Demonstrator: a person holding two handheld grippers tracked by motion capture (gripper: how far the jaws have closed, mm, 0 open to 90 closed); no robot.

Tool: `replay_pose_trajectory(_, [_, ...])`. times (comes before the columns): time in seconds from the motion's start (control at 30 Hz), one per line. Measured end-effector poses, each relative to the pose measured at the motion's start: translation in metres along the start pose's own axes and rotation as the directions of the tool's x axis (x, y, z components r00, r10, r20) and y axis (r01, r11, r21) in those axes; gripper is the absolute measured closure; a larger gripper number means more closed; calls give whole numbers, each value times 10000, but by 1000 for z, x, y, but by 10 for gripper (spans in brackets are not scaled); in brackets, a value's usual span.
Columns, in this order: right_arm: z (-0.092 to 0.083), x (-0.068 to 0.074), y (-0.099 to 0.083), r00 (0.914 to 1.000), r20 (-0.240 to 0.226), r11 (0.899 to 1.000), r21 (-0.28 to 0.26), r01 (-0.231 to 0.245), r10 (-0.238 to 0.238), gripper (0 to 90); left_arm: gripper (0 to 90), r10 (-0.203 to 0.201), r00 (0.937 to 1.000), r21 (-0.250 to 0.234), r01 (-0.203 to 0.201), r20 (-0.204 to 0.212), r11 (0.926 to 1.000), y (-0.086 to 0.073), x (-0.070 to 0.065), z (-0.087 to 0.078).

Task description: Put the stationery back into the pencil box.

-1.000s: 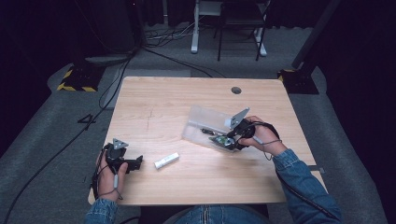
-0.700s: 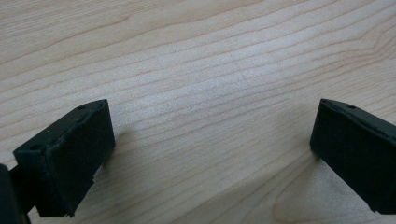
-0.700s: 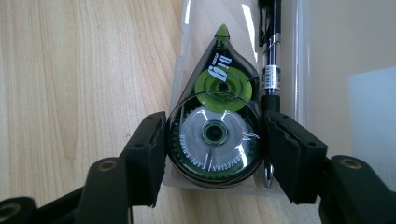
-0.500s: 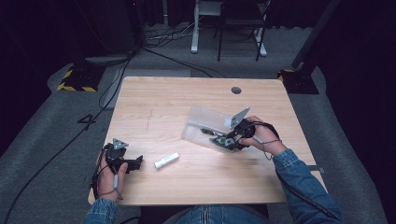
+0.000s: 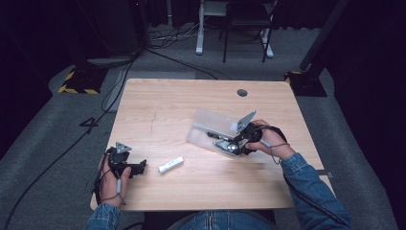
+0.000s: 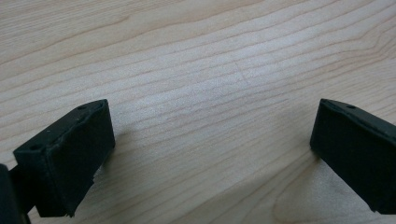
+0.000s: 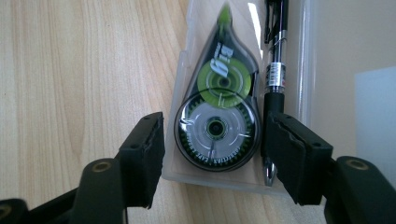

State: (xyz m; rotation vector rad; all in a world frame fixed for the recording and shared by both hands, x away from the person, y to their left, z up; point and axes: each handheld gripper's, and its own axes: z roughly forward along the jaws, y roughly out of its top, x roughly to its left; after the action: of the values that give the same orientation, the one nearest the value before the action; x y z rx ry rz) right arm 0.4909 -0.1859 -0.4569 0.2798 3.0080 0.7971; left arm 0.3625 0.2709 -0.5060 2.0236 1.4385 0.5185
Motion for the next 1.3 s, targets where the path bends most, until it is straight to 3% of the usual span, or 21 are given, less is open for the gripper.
replay_pose_trajectory(0.3, [1, 1, 0, 10000, -70, 10000, -24, 9, -9, 383, 1, 4, 10000, 1, -4, -1, 10000, 0, 0, 0])
replay_pose_trajectory(0.53, [1, 7, 7, 9998, -46, 9970, -741, 214, -218, 319, 1, -5, 10000, -2, 5, -2, 10000, 0, 0, 0])
replay_pose_trajectory(0.73, [6, 11, 12, 9988, -122, 9934, -1052, 459, -475, 313, 1, -4, 10000, -2, 4, -2, 10000, 0, 0, 0])
replay_pose_trajectory(0.97, [14, 17, 15, 9966, -301, 9933, -895, 733, -762, 308, 1, -2, 10000, -3, 2, -2, 10000, 0, 0, 0])
replay_pose_trajectory(1.3, [11, 30, 26, 9939, -339, 9868, -1274, 1002, -1053, 305, 1, -23, 10000, -1, 23, -17, 10000, 0, 0, 0])
